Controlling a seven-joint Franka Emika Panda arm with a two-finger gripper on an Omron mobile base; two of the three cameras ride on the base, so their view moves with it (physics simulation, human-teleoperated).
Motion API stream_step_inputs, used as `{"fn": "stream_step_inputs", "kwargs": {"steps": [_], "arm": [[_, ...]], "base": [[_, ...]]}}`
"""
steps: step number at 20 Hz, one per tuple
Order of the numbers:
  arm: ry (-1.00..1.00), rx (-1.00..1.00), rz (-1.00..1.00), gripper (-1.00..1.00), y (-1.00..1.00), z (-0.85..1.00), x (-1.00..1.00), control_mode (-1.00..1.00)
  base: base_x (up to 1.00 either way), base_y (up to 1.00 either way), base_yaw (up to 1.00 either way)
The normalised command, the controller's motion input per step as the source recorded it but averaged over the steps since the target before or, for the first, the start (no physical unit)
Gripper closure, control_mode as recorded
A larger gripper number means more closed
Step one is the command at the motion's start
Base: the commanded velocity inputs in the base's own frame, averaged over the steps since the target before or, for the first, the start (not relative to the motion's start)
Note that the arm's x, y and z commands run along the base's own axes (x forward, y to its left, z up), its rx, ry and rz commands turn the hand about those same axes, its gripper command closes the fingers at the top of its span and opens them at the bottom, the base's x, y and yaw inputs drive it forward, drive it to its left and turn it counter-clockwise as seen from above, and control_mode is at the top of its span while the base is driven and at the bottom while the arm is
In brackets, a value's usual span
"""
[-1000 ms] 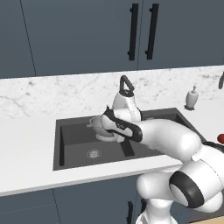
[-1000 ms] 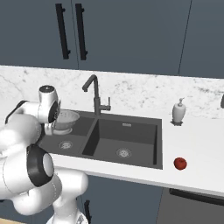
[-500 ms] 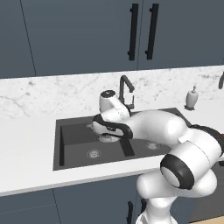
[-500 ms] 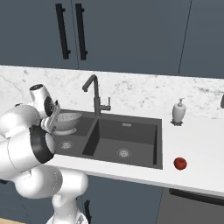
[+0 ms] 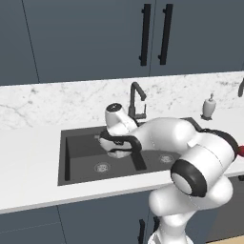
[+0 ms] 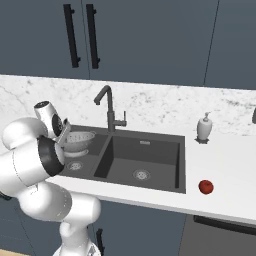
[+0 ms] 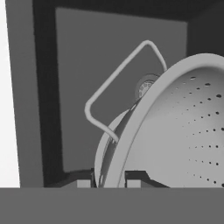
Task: Put the colander in the sink, put the apple in the colander, and turn on the sink faucet and pour water over the colander.
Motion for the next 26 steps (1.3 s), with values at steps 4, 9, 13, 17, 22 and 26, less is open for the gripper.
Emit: {"fn": "stream_step_inputs", "kwargs": {"steps": [4,9,13,17,22,26], "arm": [[-0.08,0.05,-0.01,1.00,0.06,-0.38,0.09,-1.00],[0.00,0.10,-0.04,1.00,0.00,-0.40,0.09,-1.00],[0.00,0.11,-0.05,1.00,0.03,-0.29,0.28,-1.00],[0.00,0.14,-0.01,1.00,0.27,-0.31,0.23,-1.00],[0.00,0.03,-0.02,1.00,0.31,-0.27,0.07,-1.00],[0.00,0.01,-0.03,1.00,0.22,-0.16,0.08,-1.00]], "base": [[0.00,0.00,0.00],[0.00,0.00,0.00],[0.00,0.00,0.00],[0.00,0.00,0.00],[0.00,0.00,0.00],[0.00,0.00,0.00]]}}
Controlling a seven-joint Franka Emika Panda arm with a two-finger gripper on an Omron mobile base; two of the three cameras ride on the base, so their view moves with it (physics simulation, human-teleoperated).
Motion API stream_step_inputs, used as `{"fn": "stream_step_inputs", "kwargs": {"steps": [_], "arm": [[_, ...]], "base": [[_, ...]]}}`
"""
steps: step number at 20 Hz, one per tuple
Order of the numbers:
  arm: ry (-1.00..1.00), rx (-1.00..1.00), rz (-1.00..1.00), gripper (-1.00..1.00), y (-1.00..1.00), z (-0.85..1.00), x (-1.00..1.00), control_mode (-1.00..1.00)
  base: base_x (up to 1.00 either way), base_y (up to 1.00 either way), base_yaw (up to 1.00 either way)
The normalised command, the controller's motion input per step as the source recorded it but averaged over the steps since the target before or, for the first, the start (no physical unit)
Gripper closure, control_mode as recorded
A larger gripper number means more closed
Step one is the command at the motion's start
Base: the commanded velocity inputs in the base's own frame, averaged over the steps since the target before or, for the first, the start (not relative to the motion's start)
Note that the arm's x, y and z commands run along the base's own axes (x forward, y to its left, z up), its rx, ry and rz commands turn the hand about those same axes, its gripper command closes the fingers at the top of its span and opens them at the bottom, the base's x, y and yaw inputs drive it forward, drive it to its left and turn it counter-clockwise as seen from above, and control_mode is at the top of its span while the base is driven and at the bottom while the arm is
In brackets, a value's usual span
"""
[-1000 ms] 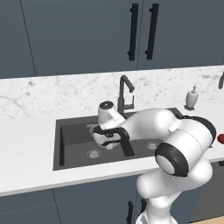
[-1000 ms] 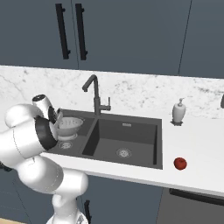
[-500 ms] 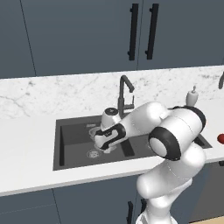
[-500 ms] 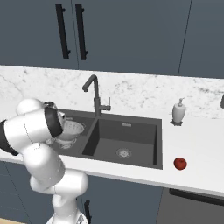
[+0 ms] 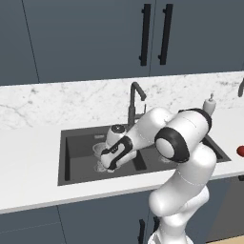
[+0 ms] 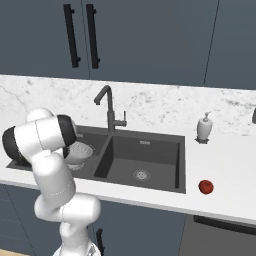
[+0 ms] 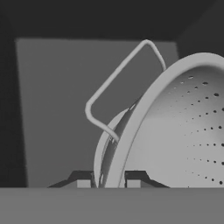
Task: Put the colander in the sink, put the apple in the colander, and turn on the sink faucet and pour water over the colander.
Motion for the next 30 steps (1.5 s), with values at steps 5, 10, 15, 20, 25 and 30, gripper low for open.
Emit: {"fn": "stream_step_inputs", "kwargs": {"steps": [5,10,15,20,25,30], "arm": [[0.00,0.00,-0.05,1.00,0.11,-0.06,0.21,-1.00],[0.02,0.00,-0.05,1.00,0.06,-0.12,0.11,-1.00],[0.09,0.00,-0.01,1.00,0.12,-0.13,0.01,-1.00],[0.03,0.00,0.00,1.00,0.03,-0.06,0.06,-1.00],[0.04,-0.03,-0.01,1.00,-0.01,-0.01,0.06,-1.00],[0.01,-0.08,-0.02,1.00,-0.07,-0.02,0.00,-1.00]], "base": [[0.00,0.00,0.00],[0.00,0.00,0.00],[0.00,0.00,0.00],[0.00,0.00,0.00],[0.00,0.00,0.00],[0.00,0.00,0.00]]}}
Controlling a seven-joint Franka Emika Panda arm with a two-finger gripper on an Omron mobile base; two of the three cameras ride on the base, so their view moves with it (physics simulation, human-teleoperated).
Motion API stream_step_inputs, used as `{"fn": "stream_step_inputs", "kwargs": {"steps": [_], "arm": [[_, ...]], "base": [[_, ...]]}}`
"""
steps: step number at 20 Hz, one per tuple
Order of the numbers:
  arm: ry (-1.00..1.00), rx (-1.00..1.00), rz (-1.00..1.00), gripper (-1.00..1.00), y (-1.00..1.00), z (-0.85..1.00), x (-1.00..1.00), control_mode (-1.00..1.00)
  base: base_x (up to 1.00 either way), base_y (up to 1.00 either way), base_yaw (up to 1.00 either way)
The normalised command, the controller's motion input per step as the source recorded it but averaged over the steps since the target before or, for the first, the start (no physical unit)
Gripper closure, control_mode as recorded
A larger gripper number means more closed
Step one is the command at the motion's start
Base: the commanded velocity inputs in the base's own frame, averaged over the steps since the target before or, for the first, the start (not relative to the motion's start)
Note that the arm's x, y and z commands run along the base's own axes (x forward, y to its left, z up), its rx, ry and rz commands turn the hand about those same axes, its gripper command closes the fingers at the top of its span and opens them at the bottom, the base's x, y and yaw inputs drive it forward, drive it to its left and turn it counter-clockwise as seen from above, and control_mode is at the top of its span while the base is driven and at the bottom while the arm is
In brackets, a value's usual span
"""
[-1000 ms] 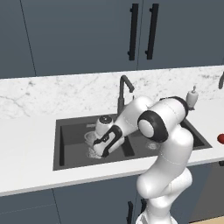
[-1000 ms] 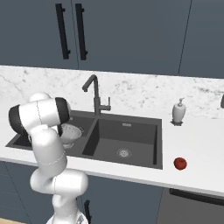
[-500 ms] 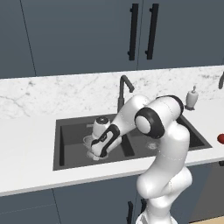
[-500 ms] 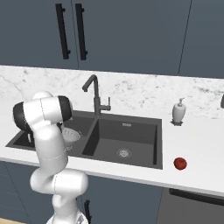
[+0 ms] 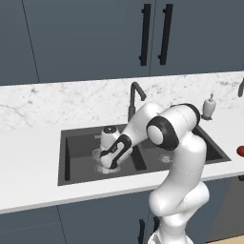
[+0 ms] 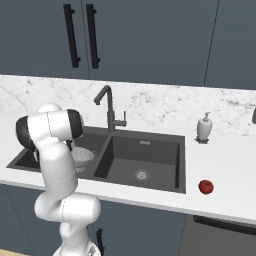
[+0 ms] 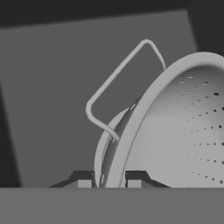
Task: Put the colander in the sink, put the apple in the colander, and turn on the sink faucet and pour water over the colander.
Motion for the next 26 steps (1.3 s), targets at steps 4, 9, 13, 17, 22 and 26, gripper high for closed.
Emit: {"fn": "stream_step_inputs", "kwargs": {"steps": [4,9,13,17,22,26], "arm": [[0.00,-0.09,-0.03,1.00,-0.06,-0.02,0.08,-1.00],[0.00,-0.04,-0.02,1.00,0.00,-0.12,0.08,-1.00],[0.00,0.00,-0.02,1.00,0.00,-0.19,0.10,-1.00],[0.00,0.00,-0.01,1.00,-0.01,-0.21,0.15,-1.00],[0.01,0.00,0.00,1.00,-0.01,-0.16,0.20,-1.00],[0.05,0.00,-0.02,1.00,0.00,-0.23,0.21,-1.00]], "base": [[0.00,0.00,0.00],[0.00,0.00,0.00],[0.00,0.00,0.00],[0.00,0.00,0.00],[0.00,0.00,0.00],[0.00,0.00,0.00]]}}
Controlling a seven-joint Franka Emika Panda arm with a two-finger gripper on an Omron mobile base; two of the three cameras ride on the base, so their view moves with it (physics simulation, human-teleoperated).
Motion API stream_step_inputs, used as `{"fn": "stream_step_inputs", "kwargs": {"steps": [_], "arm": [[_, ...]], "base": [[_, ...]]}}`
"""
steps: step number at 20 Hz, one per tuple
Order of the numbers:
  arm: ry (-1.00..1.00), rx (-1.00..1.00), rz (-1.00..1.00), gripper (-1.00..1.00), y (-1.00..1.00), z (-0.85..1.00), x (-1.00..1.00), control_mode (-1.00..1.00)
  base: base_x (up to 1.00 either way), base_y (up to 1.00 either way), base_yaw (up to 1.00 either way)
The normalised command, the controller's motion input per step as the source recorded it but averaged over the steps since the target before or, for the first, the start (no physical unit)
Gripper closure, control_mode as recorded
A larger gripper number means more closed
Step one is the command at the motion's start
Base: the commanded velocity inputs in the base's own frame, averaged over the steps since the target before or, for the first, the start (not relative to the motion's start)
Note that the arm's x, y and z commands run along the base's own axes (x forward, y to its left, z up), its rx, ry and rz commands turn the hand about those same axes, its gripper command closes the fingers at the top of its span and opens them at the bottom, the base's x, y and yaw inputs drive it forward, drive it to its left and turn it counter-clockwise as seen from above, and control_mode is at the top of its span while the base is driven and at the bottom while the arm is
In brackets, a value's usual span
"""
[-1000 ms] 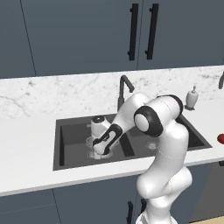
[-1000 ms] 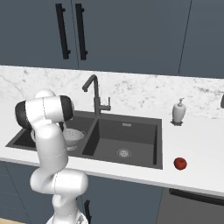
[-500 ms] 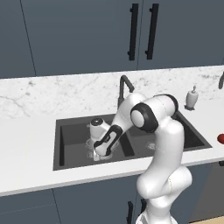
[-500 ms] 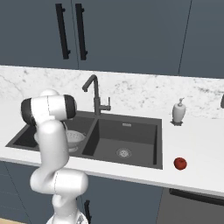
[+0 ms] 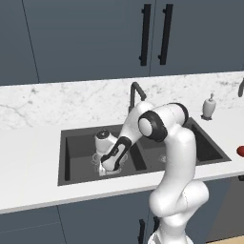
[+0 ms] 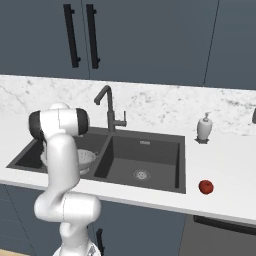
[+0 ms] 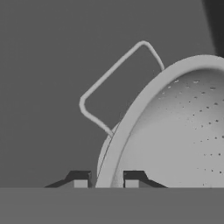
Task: Put the colander in the sink, put the apple in the colander, and turn on the sink faucet and pour water over the colander.
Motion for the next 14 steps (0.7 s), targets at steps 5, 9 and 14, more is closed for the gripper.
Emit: {"fn": "stream_step_inputs", "kwargs": {"steps": [5,9,14], "arm": [[0.08,0.00,-0.03,1.00,-0.02,-0.26,0.23,-1.00],[0.08,0.00,-0.03,1.00,-0.07,-0.18,0.16,-1.00],[0.06,0.00,-0.04,1.00,-0.20,-0.05,0.02,-1.00]], "base": [[0.00,0.00,0.00],[0.00,0.00,0.00],[0.00,0.00,0.00]]}}
